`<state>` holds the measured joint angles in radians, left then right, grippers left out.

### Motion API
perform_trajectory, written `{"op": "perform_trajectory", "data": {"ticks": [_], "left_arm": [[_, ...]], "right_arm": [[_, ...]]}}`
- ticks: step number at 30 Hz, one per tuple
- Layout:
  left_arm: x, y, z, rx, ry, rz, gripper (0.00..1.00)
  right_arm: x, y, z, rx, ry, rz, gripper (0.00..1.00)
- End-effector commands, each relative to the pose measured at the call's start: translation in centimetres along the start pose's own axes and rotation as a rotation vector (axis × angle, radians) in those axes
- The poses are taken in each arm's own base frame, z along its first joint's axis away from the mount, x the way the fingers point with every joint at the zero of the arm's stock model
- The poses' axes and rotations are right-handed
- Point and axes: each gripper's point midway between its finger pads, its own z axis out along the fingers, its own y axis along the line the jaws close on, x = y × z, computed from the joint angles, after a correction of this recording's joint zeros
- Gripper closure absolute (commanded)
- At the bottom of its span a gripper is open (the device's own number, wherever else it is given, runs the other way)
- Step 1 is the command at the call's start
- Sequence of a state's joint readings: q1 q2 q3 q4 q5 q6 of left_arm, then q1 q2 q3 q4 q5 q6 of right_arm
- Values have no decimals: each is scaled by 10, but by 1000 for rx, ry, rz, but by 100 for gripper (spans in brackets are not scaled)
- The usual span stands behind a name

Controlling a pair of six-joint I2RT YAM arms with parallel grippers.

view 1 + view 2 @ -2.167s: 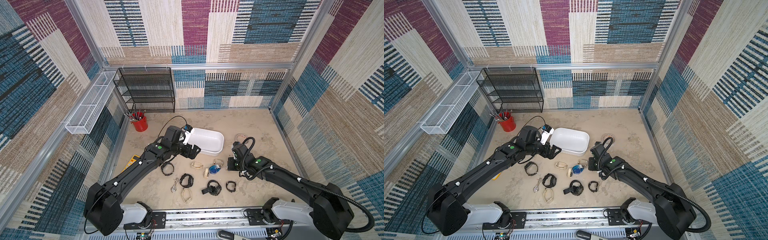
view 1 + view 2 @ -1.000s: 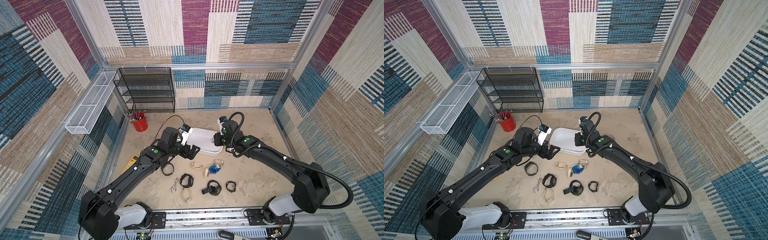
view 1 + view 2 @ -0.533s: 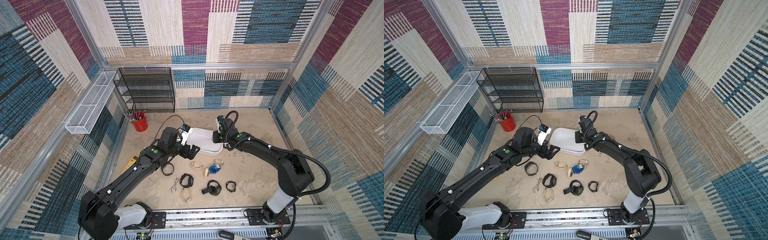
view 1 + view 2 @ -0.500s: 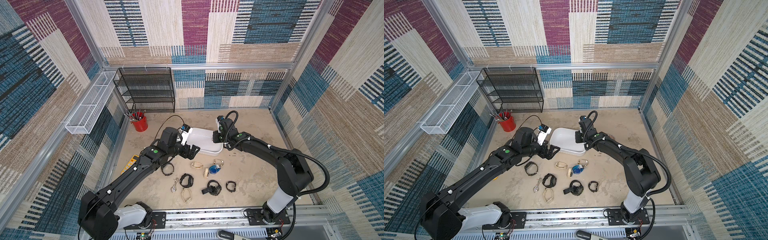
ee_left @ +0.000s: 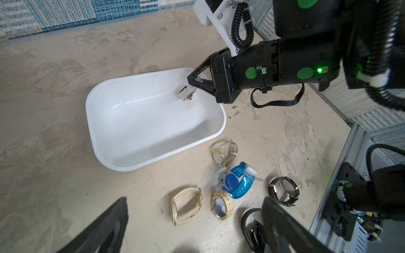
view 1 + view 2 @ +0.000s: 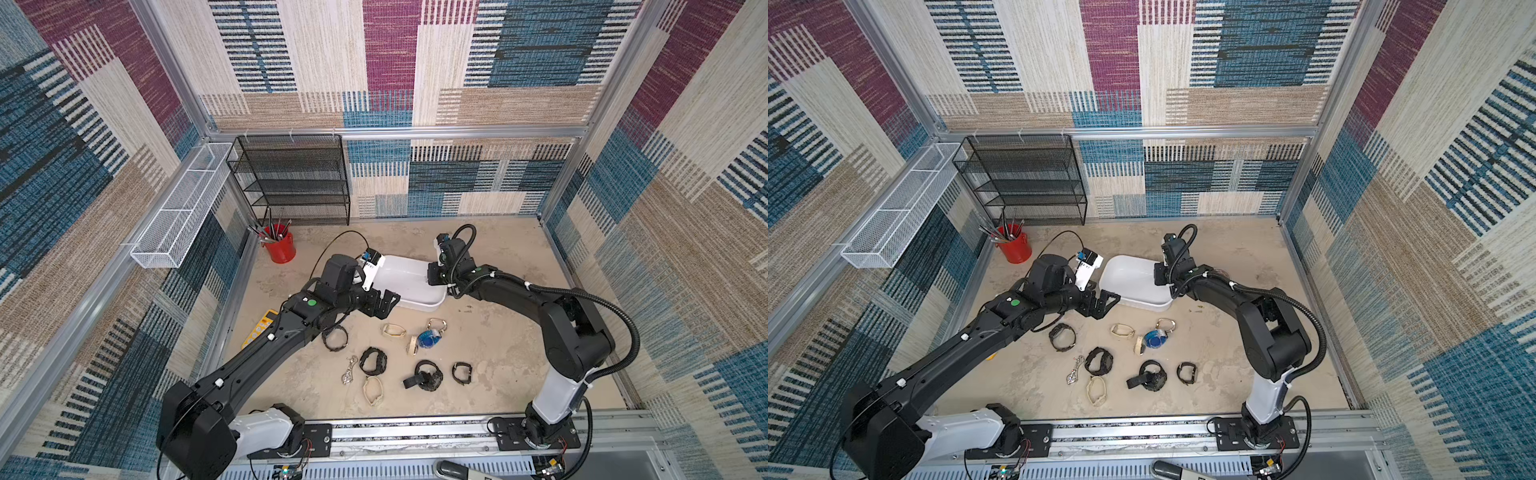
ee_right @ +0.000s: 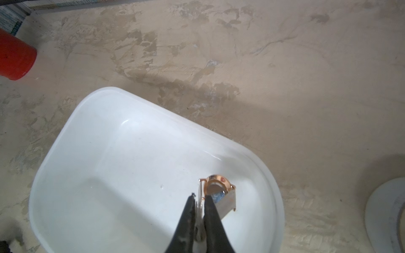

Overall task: Put the watch into the storage box
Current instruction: Place the watch in the storage box.

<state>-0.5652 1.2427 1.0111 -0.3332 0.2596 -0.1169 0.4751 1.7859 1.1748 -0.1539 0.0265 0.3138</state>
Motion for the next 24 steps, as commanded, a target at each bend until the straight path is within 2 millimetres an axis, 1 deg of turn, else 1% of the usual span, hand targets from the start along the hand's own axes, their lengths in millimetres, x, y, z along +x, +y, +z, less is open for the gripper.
{"op": "perform_trajectory", "data": {"ticks": [1,9,12,14,17,19,23,24], "left_arm": [[-3,2,0,-13,-12,6,4],[-2,4,1,-22,-8,9,4],[-2,4,1,-20,-6,7,4],[-3,3,1,-19,-7,7,4],[-2,4,2,-20,-5,7,4],[-2,4,2,-21,-3,6,4],[-2,5,2,-25,-2,6,4],[-2,5,2,-27,-2,5,4]], "right_arm": [[-7,2,6,-22,-34,8,88],[1,-3,19,-8,-15,15,87],[2,-6,20,1,-12,21,85],[1,-5,19,3,-17,22,82],[-4,-5,13,3,-34,26,67],[-11,-4,5,1,-54,28,57],[-33,4,-21,-24,-122,29,33],[-37,5,-27,-28,-134,27,29]]}}
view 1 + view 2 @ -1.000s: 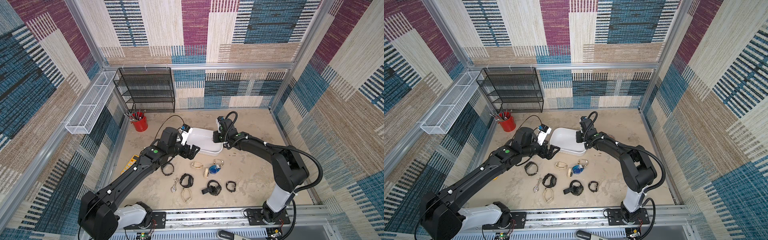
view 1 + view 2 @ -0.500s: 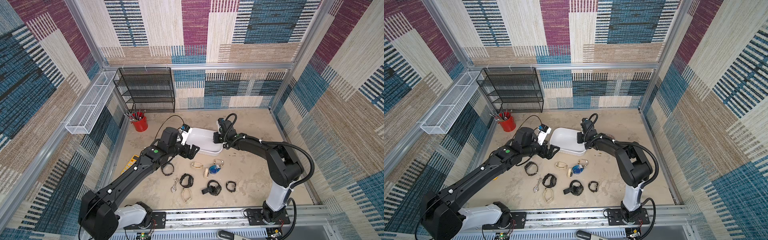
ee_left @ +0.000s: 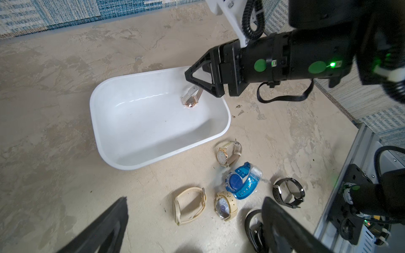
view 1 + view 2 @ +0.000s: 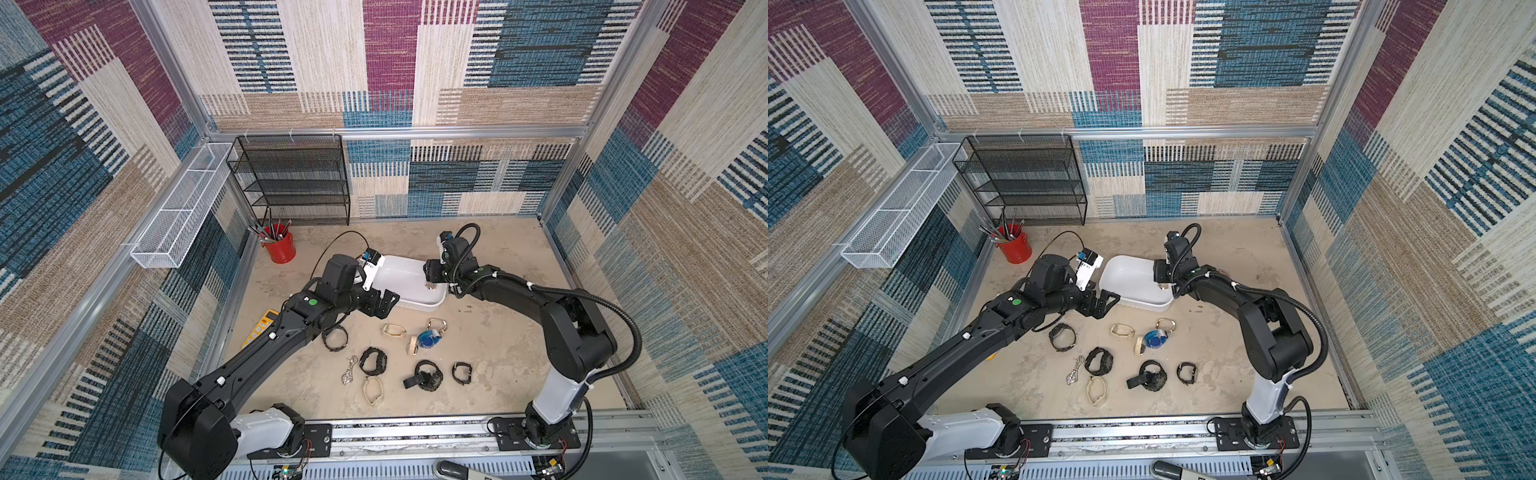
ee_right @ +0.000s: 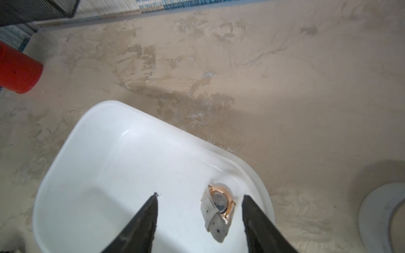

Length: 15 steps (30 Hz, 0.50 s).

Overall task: Put the watch into the storage box
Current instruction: Place the watch in the storage box.

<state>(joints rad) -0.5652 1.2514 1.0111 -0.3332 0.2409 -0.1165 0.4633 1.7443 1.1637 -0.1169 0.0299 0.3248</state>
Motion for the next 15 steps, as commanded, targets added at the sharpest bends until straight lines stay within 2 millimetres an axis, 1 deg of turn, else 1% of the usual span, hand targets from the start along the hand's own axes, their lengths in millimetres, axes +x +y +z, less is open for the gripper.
{"op": "perform_trajectory", "data": {"ticks": [1,3,5,6,10,12,15], "left_arm": [[-3,2,0,-9,-7,6,4],[-3,2,0,-12,-5,5,4],[-2,3,1,-15,0,4,4],[-1,4,2,-19,1,3,4],[-1,6,3,-34,3,-1,4],[-1,8,4,-39,2,-5,4],[-1,10,5,-51,3,-10,4]], "right_arm": [[-23,7,-21,-19,-80,6,22],[-28,8,-36,-31,-106,2,10],[-26,10,-51,-56,-127,-7,3],[-22,13,-59,-82,-138,-15,0],[-2,22,-96,-207,-200,-55,0],[7,21,-110,-236,-226,-64,0],[15,20,-124,-253,-244,-77,0]]}}
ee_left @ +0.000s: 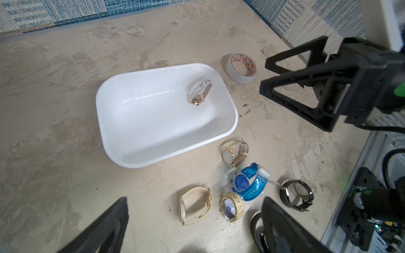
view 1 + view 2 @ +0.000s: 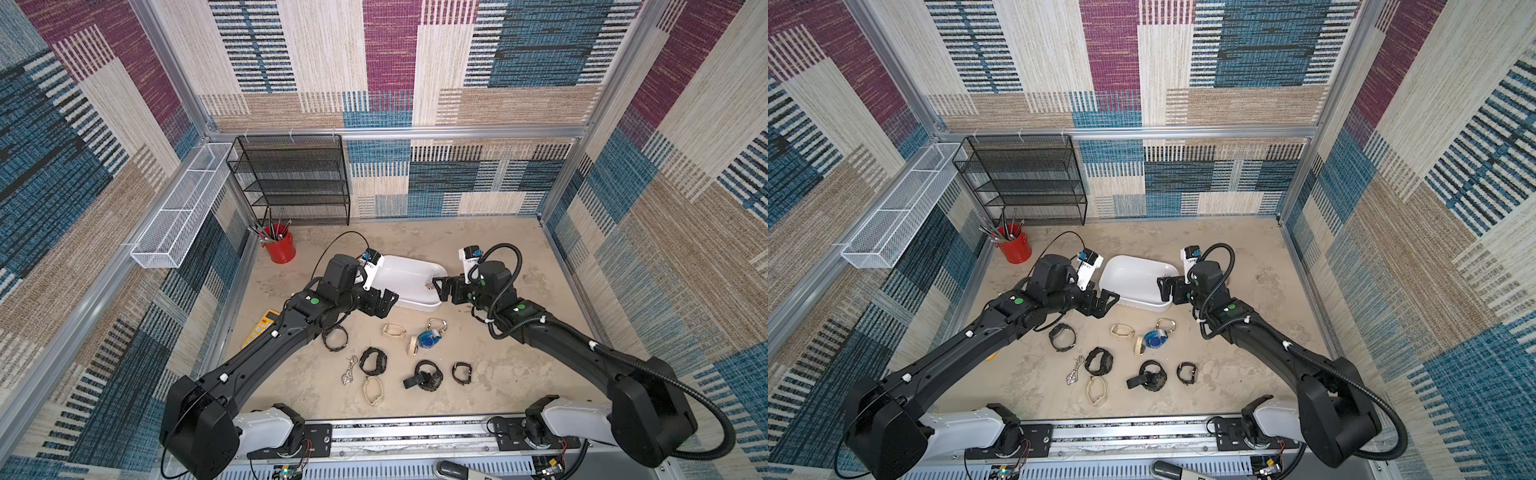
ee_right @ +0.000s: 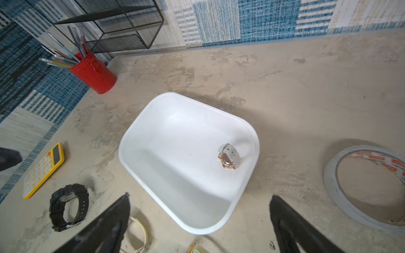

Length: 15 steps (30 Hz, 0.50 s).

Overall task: Put the watch into the storage box
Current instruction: Place the watch in the storage box.

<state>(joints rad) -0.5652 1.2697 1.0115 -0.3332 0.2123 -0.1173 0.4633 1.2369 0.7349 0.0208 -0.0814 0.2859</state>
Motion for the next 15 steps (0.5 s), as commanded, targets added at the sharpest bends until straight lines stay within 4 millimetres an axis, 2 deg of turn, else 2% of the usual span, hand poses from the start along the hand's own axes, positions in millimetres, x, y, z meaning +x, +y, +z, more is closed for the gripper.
{"op": "perform_trajectory", "data": {"ticks": [1,10,12,15], "left_arm": [[-3,5,0,-27,-9,-6,4],[6,27,-10,-171,39,-57,8],[12,34,-17,-217,41,-100,9],[34,42,-30,-267,45,-176,11]], "right_arm": [[-13,16,-13,-83,-80,-36,0],[-22,28,-24,-137,-100,-41,0],[-20,31,-23,-148,-93,-42,0],[-16,38,-18,-173,-75,-48,0]]}}
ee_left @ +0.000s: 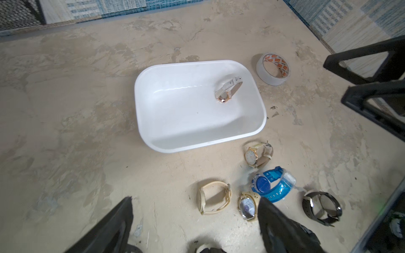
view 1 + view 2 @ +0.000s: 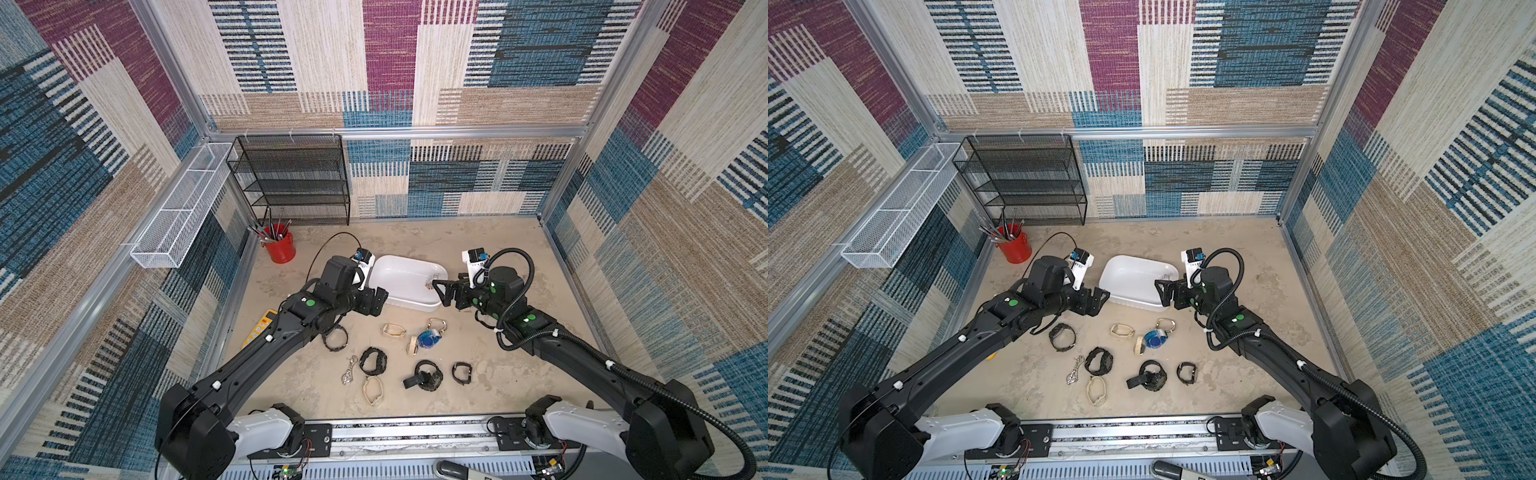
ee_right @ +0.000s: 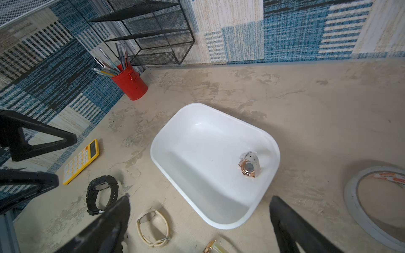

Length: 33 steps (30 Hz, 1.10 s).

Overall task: Put the watch into the storage box
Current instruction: Place the watch in the storage box, then pick up the watch at the center of the board.

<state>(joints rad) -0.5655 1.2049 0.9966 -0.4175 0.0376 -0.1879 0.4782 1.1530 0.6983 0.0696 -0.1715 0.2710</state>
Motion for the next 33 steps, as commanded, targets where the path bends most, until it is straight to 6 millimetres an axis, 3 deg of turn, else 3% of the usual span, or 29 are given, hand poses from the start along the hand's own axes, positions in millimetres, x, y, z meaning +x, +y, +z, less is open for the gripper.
{"op": "perform_trajectory", "data": {"ticks": [1,6,10,13,25,29,33], "left_arm": [[31,21,-12,-105,47,-118,11],[75,38,-29,-184,109,-213,16],[109,46,-28,-224,179,-299,19],[124,48,-24,-233,213,-331,24],[146,58,-3,-298,290,-345,36],[147,59,9,-302,307,-335,38],[150,63,20,-319,333,-327,41]], "right_arm": [[-5,13,5,-53,-10,-19,0],[-1,25,15,-92,9,-40,0],[0,33,22,-111,17,-53,1],[3,36,26,-118,29,-59,0],[13,45,25,-155,47,-67,0],[19,60,22,-232,68,-94,0],[31,87,9,-406,90,-132,0]]}}
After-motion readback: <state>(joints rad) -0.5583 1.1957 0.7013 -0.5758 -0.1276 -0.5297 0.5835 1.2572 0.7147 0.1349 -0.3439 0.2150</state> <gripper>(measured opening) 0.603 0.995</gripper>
